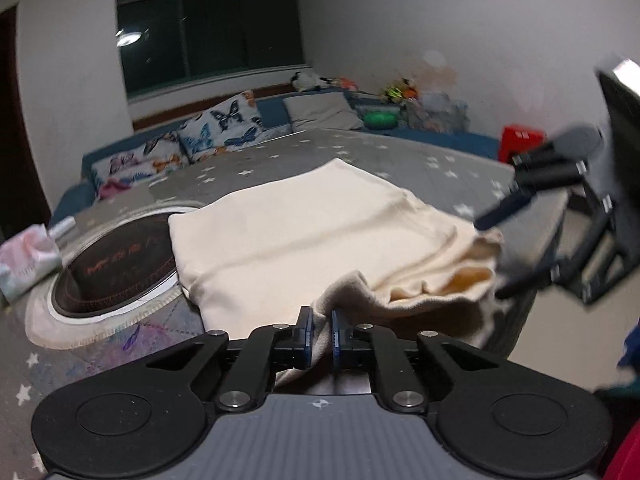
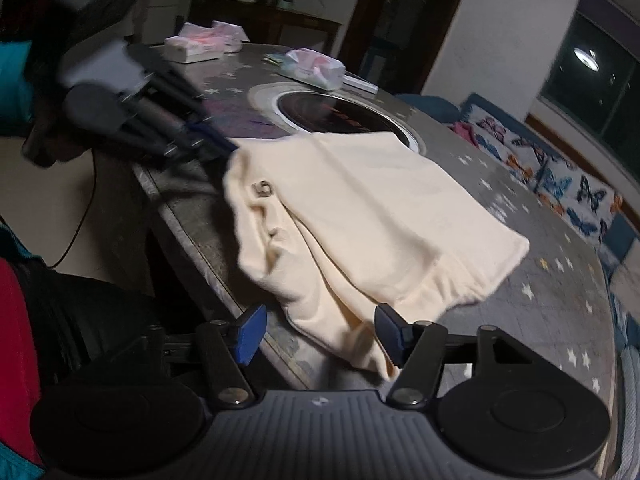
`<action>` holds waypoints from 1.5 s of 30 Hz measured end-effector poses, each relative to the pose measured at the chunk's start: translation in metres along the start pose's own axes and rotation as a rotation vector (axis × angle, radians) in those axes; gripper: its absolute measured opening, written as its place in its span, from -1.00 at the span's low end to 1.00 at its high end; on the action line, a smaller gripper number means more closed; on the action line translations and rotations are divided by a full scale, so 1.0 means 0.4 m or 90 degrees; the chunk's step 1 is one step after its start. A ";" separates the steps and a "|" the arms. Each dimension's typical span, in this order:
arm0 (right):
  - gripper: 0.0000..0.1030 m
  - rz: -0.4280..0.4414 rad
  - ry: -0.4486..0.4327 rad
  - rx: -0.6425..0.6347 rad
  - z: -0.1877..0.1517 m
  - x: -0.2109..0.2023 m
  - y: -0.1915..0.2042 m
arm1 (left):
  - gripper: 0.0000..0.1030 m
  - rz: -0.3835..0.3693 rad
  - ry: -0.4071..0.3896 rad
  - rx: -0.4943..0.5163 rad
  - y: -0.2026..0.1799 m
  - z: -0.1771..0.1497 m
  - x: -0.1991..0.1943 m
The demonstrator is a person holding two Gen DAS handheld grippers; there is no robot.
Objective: Fold clothes
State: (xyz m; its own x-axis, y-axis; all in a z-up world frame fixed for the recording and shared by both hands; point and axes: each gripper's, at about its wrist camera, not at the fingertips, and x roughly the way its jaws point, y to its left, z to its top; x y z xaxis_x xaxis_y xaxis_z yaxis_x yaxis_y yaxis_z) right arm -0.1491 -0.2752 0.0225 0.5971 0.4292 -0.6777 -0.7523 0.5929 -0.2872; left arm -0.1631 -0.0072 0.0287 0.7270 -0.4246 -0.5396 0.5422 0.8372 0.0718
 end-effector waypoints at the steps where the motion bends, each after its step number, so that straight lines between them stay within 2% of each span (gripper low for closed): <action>1: 0.19 0.002 -0.004 -0.006 0.003 0.006 0.001 | -0.81 -0.005 0.003 -0.013 0.008 0.009 0.007; 7: 0.13 0.001 -0.026 -0.010 0.022 0.044 -0.005 | -0.81 -0.024 0.020 -0.060 0.044 0.041 0.057; 10: -0.15 0.002 -0.030 -0.001 0.032 0.061 -0.011 | -0.80 -0.026 0.028 -0.065 0.048 0.042 0.069; 11: -0.31 0.006 -0.026 0.009 0.036 0.068 -0.018 | -0.80 -0.027 0.029 -0.065 0.049 0.041 0.068; 13: -0.44 0.020 -0.018 0.040 0.041 0.080 -0.039 | -0.74 -0.026 0.028 -0.064 0.052 0.035 0.058; 14: -0.64 0.029 -0.016 0.062 0.042 0.083 -0.053 | -0.72 -0.026 0.025 -0.061 0.053 0.031 0.048; 17: -0.74 0.045 -0.019 0.121 0.044 0.084 -0.091 | -0.63 -0.020 0.016 -0.041 0.046 0.018 0.022; 19: -0.76 0.045 -0.024 0.138 0.048 0.079 -0.107 | -0.60 -0.009 0.015 -0.018 0.037 0.007 0.010; 21: -0.77 0.043 -0.028 0.148 0.051 0.077 -0.116 | -0.36 0.005 0.015 0.008 0.028 -0.004 0.001; 22: -0.77 0.042 -0.029 0.150 0.052 0.077 -0.119 | -0.32 0.014 0.015 0.020 0.025 -0.009 -0.002; 28: -0.78 0.031 -0.042 0.150 0.056 0.071 -0.117 | -0.32 0.044 0.019 0.079 0.011 -0.035 -0.006; 31: -0.78 0.026 -0.051 0.153 0.054 0.067 -0.118 | -0.42 0.056 0.022 0.100 0.005 -0.045 0.002; 32: -0.78 0.025 -0.051 0.154 0.055 0.068 -0.119 | -0.53 0.061 0.020 0.101 0.006 -0.046 0.003; 35: -0.78 0.022 -0.052 0.154 0.058 0.071 -0.118 | -0.69 0.071 0.012 0.094 0.008 -0.048 0.001; 45: -0.80 0.020 -0.069 0.170 0.065 0.044 -0.127 | -0.76 0.084 -0.023 0.057 0.009 -0.029 -0.027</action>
State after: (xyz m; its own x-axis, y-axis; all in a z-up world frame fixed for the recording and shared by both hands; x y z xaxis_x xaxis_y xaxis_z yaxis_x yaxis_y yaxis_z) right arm -0.0930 -0.2801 0.0427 0.6112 0.5123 -0.6032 -0.6801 0.7298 -0.0693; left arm -0.1740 0.0043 0.0250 0.8080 -0.3262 -0.4907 0.4752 0.8532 0.2152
